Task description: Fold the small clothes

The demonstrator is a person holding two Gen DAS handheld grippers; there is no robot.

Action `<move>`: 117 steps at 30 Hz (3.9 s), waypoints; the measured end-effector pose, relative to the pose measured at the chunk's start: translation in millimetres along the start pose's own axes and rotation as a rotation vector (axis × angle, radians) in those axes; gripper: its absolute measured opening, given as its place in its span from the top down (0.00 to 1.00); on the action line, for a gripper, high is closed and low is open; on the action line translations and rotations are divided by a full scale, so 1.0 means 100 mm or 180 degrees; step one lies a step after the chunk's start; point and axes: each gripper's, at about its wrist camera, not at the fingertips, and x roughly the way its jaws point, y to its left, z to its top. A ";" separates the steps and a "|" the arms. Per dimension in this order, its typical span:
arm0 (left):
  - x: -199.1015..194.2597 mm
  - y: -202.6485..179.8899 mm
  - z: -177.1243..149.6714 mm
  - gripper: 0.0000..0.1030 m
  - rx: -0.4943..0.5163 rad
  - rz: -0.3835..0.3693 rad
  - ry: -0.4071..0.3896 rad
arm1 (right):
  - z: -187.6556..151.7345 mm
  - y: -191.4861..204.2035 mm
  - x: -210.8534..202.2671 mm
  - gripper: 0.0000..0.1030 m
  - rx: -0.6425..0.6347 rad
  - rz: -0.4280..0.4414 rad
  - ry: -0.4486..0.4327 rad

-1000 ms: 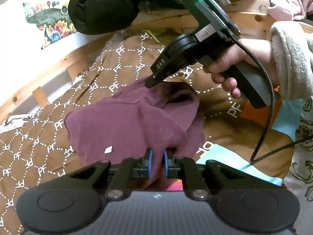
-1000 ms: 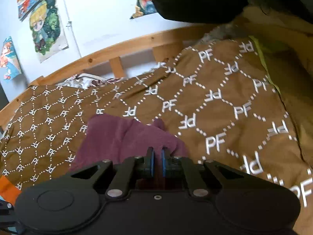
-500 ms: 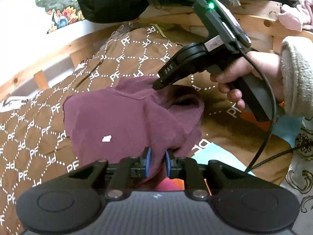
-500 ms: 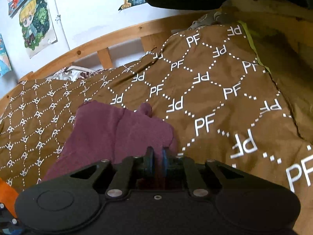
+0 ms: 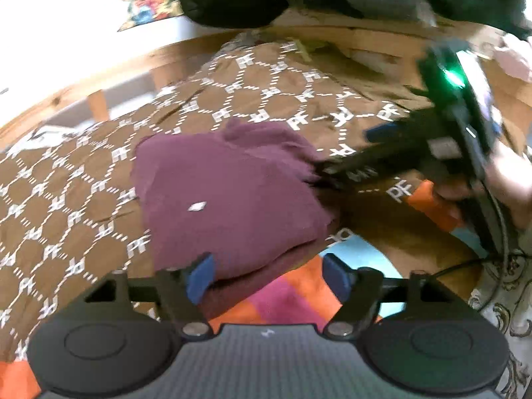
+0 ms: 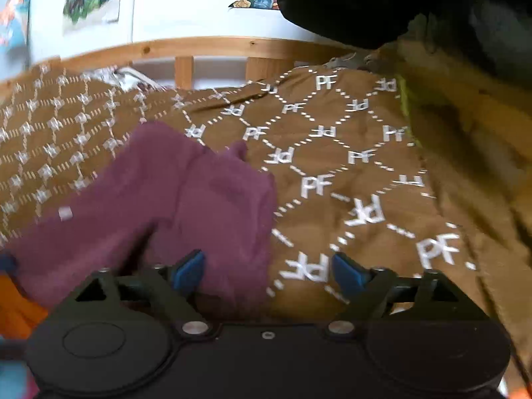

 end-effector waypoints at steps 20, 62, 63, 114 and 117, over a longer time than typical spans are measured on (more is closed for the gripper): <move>-0.02 0.83 -0.11 0.03 -0.1773 0.0830 0.0294 | -0.07 -0.07 -0.05 0.01 0.0407 -0.0283 -0.0406; -0.12 1.11 -0.21 0.01 -0.2205 0.0710 0.0380 | 0.08 0.27 -0.01 0.01 -0.0042 0.0177 -0.0351; -0.11 1.10 -0.19 0.01 -0.2187 0.0706 0.0358 | 0.03 0.29 0.00 0.01 -0.0028 0.0102 -0.0297; 0.37 1.04 -0.19 0.01 -0.1894 0.0326 0.0687 | 1.38 1.09 1.62 0.01 -0.0714 0.0680 0.0206; 0.37 1.05 -0.19 0.01 -0.1898 0.0300 0.0678 | 1.32 1.04 1.68 0.01 -0.0637 0.0644 0.0280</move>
